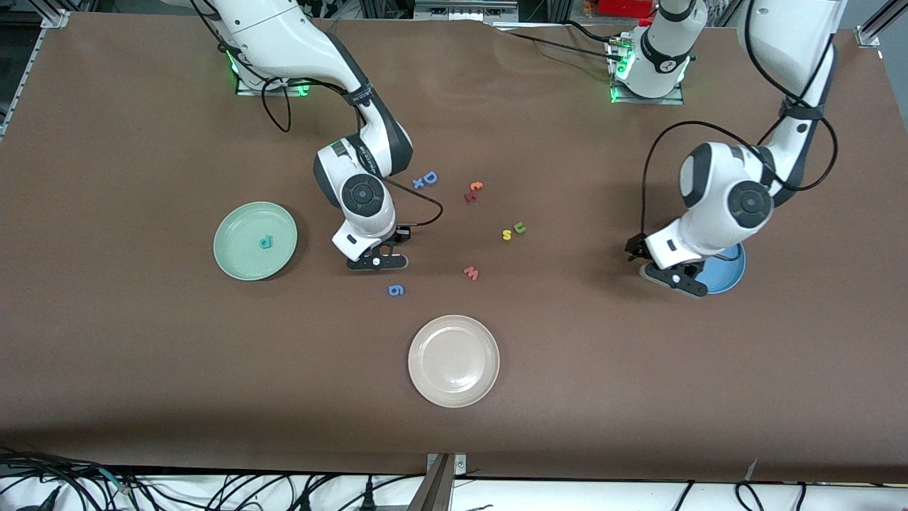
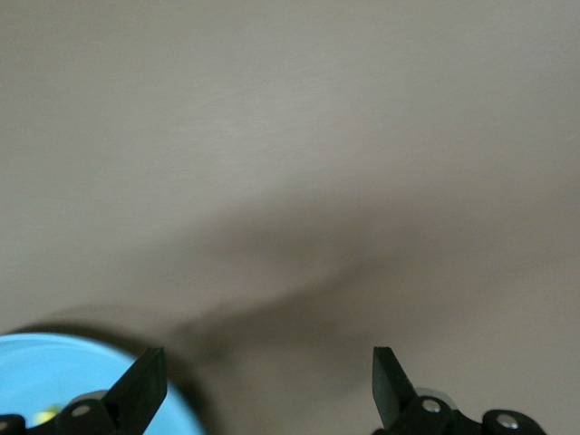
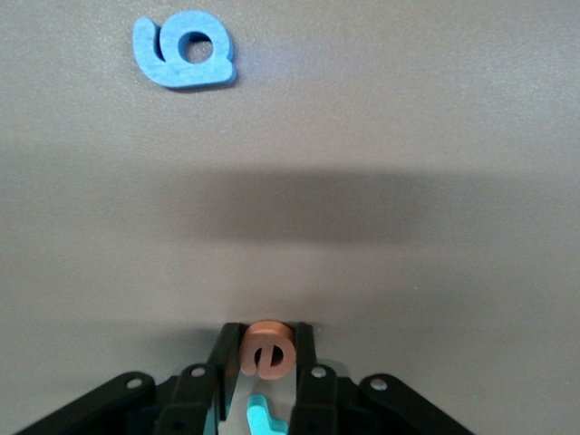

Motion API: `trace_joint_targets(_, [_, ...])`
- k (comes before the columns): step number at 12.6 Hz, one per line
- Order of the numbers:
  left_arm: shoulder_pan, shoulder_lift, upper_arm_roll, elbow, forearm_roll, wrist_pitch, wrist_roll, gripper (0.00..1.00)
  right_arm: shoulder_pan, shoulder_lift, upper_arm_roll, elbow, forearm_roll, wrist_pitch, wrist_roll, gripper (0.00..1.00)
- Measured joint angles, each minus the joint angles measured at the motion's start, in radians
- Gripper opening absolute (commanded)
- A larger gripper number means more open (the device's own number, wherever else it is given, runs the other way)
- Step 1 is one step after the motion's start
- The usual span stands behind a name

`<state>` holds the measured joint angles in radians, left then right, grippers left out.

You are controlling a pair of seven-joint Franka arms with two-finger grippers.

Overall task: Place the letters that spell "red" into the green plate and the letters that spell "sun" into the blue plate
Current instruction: 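Place the orange e on the green plate while the left gripper reaches the s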

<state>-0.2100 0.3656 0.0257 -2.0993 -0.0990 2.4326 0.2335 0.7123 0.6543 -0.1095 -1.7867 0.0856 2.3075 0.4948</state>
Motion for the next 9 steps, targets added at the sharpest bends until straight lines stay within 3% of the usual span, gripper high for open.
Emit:
trace_joint_targets(4, [-0.07,-0.013,-0.089,0.004,0.001,-0.006,-0.114,1.0,-0.005,-0.048,-0.044,0.002,0.0,-0.094,-0.039,0.24])
trace_joint_targets(9, [-0.117,-0.012,-0.152,0.03,0.022,-0.006,0.068,1.0,-0.02,-0.136,-0.221,-0.001,0.0,-0.348,-0.35,0.24])
